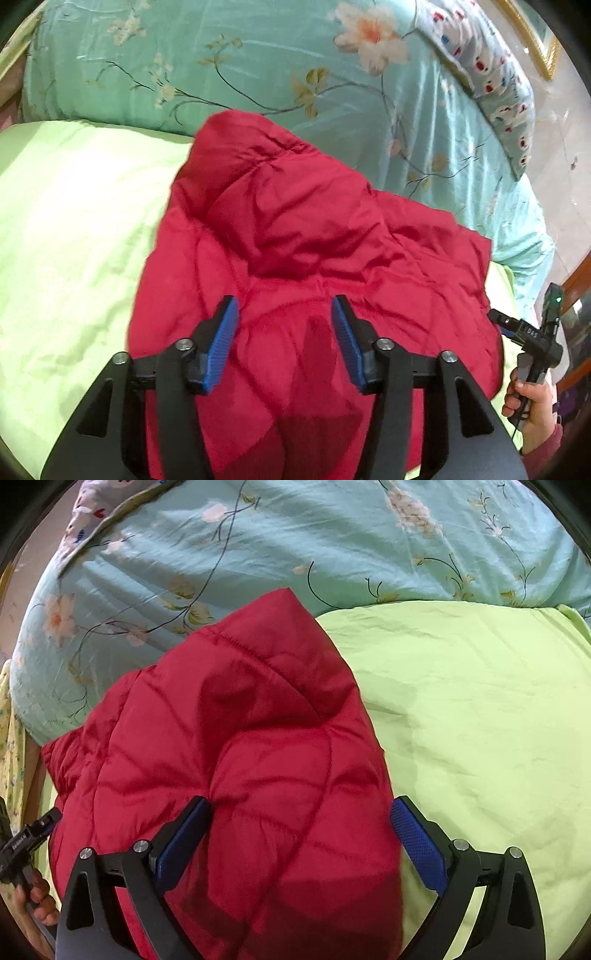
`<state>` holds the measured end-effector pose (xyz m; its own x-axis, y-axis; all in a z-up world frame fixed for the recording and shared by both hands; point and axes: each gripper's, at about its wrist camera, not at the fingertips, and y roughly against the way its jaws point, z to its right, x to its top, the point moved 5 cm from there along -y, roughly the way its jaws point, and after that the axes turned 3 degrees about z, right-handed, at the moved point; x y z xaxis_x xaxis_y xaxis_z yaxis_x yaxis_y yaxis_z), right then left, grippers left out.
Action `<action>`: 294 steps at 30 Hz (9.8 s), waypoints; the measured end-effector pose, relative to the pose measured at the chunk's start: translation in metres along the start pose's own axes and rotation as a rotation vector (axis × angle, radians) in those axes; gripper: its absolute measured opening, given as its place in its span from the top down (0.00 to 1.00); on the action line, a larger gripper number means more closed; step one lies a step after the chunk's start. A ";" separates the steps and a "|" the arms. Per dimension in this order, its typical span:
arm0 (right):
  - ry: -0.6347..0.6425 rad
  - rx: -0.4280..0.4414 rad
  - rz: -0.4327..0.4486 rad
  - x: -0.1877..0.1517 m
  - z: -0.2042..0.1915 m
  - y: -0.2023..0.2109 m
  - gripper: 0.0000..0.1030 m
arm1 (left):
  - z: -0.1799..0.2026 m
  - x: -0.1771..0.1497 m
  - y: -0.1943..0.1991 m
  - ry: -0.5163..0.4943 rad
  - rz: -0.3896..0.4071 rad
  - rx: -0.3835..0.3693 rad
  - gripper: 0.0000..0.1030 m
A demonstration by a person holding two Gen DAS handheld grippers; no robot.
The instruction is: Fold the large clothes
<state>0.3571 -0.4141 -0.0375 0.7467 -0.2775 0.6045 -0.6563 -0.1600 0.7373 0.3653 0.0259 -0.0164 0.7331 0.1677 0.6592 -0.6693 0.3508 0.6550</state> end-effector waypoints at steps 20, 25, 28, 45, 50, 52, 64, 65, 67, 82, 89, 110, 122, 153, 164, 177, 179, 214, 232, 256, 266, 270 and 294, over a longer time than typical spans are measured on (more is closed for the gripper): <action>0.030 0.053 -0.062 -0.049 0.025 0.035 0.03 | -0.073 -0.031 0.028 0.166 -0.010 -0.024 0.34; 0.003 0.114 -0.066 -0.049 0.026 0.032 0.03 | -0.069 -0.032 0.018 0.184 -0.051 -0.110 0.20; -0.042 0.172 -0.074 -0.047 0.029 0.024 0.03 | -0.075 -0.035 0.004 0.234 -0.084 -0.157 0.19; -0.153 0.346 -0.150 -0.046 0.003 -0.024 0.11 | -0.069 -0.039 -0.023 0.302 -0.109 -0.277 0.32; -0.136 0.335 -0.138 -0.043 -0.004 -0.009 0.45 | -0.056 -0.035 -0.005 0.233 -0.076 -0.265 0.50; -0.129 0.331 -0.130 -0.042 -0.008 0.000 0.53 | -0.052 -0.035 0.002 0.222 -0.068 -0.262 0.53; -0.095 0.358 -0.129 -0.084 -0.023 0.073 0.63 | -0.037 -0.070 0.094 0.144 -0.050 -0.285 0.59; -0.092 0.362 -0.130 -0.090 -0.024 0.080 0.63 | -0.038 -0.076 0.103 0.148 -0.051 -0.288 0.59; -0.087 0.370 -0.136 -0.106 -0.024 0.095 0.63 | -0.040 -0.091 0.119 0.157 -0.055 -0.295 0.59; -0.097 0.398 -0.136 -0.179 -0.032 0.145 0.63 | -0.060 -0.157 0.162 0.160 -0.091 -0.264 0.59; -0.090 0.334 -0.124 -0.182 -0.021 0.129 0.56 | -0.064 -0.160 0.140 0.124 -0.090 -0.170 0.53; -0.111 0.225 -0.082 -0.184 -0.013 0.137 0.26 | -0.056 -0.155 0.178 -0.021 0.024 0.153 0.26; -0.031 0.130 -0.020 -0.176 -0.021 0.160 0.26 | -0.045 -0.141 0.213 -0.067 0.115 0.192 0.26; 0.276 0.102 0.048 -0.190 -0.115 0.178 0.23 | 0.047 -0.184 0.178 -0.200 -0.023 0.100 0.26; 0.350 0.071 -0.038 -0.186 -0.128 0.120 0.21 | 0.032 -0.162 0.128 -0.179 -0.055 0.183 0.26; 0.272 -0.013 -0.101 -0.135 -0.109 0.065 0.22 | 0.001 -0.116 0.058 -0.091 -0.149 0.309 0.24; 0.244 -0.011 -0.100 -0.132 -0.102 0.058 0.22 | -0.006 -0.110 0.049 -0.070 -0.151 0.324 0.22; 0.119 -0.032 -0.063 -0.127 -0.068 0.045 0.21 | 0.028 -0.167 0.136 -0.097 -0.132 0.185 0.09; 0.291 -0.043 -0.039 -0.223 -0.086 0.137 0.17 | 0.033 -0.191 0.130 -0.199 -0.109 0.271 0.07; 0.250 -0.033 -0.018 -0.237 -0.076 0.145 0.17 | 0.039 -0.207 0.164 -0.216 -0.106 0.333 0.07; 0.245 -0.031 -0.019 -0.238 -0.077 0.148 0.17 | 0.057 -0.205 0.173 -0.248 -0.092 0.306 0.07; 0.236 -0.031 -0.029 -0.237 -0.077 0.152 0.16 | 0.063 -0.203 0.174 -0.254 -0.091 0.301 0.07; 0.319 -0.071 -0.036 -0.183 -0.123 0.097 0.07 | 0.050 -0.173 0.105 -0.216 -0.107 0.342 0.00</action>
<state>0.1706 -0.2627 -0.0396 0.7731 0.0400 0.6330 -0.6277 -0.0944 0.7727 0.1620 -0.0126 -0.0427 0.7824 -0.0631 0.6196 -0.6195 0.0236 0.7846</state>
